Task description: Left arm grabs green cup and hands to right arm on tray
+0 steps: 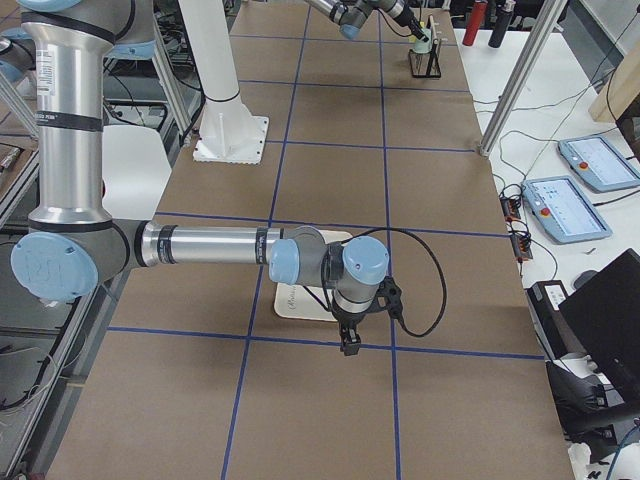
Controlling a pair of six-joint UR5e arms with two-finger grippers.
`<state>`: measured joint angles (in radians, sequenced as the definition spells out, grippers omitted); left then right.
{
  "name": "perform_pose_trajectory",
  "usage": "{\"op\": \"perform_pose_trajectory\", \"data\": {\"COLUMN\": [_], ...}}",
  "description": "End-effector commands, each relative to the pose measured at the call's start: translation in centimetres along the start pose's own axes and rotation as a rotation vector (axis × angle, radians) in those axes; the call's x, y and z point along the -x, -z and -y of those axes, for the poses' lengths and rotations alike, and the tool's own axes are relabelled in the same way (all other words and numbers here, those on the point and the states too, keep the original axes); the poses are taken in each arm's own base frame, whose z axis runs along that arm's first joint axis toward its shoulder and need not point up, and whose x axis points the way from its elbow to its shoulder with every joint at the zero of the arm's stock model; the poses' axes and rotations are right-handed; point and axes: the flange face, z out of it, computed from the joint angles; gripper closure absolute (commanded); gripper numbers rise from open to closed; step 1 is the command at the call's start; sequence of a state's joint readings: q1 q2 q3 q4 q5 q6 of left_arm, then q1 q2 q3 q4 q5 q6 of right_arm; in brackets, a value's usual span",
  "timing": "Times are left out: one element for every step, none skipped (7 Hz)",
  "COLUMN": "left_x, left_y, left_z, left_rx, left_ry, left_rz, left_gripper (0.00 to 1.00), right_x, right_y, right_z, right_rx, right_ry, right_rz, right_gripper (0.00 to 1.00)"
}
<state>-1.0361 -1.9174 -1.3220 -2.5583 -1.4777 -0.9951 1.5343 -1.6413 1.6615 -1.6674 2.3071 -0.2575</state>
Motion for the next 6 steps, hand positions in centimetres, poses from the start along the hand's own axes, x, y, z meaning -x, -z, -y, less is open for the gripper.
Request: {"op": "perform_pose_trajectory", "data": {"left_x": [0.8,1.6,2.3,2.7,2.2,1.4], "left_y": [2.0,3.5,5.2,6.7,8.3,9.2], "left_z": [2.8,3.2,3.9,4.1,4.8,5.6], "left_rx": [-0.044,-0.058,-0.080,-0.092,-0.111,-0.128], "left_ry": [0.016,0.007,0.006,0.009,0.012,0.035], "left_rz": [-0.008,-0.015,-0.021,-0.031,-0.055,-0.076], "left_gripper": [0.78,0.78,0.78,0.79,0.79,0.80], "right_x": [0.0,0.0,0.1,0.1,0.1,0.8], "right_y": [0.1,0.1,0.3,0.2,0.3,1.0], "right_z": [0.0,0.0,0.1,0.1,0.1,0.4], "right_rx": [-0.002,-0.003,-0.005,-0.004,-0.005,-0.022], "right_ry": [0.000,0.001,0.003,0.001,0.003,0.017], "right_rz": [0.001,-0.001,-0.001,-0.001,0.000,-0.003], "right_gripper": [0.00,0.00,0.00,0.00,0.00,0.00]}}
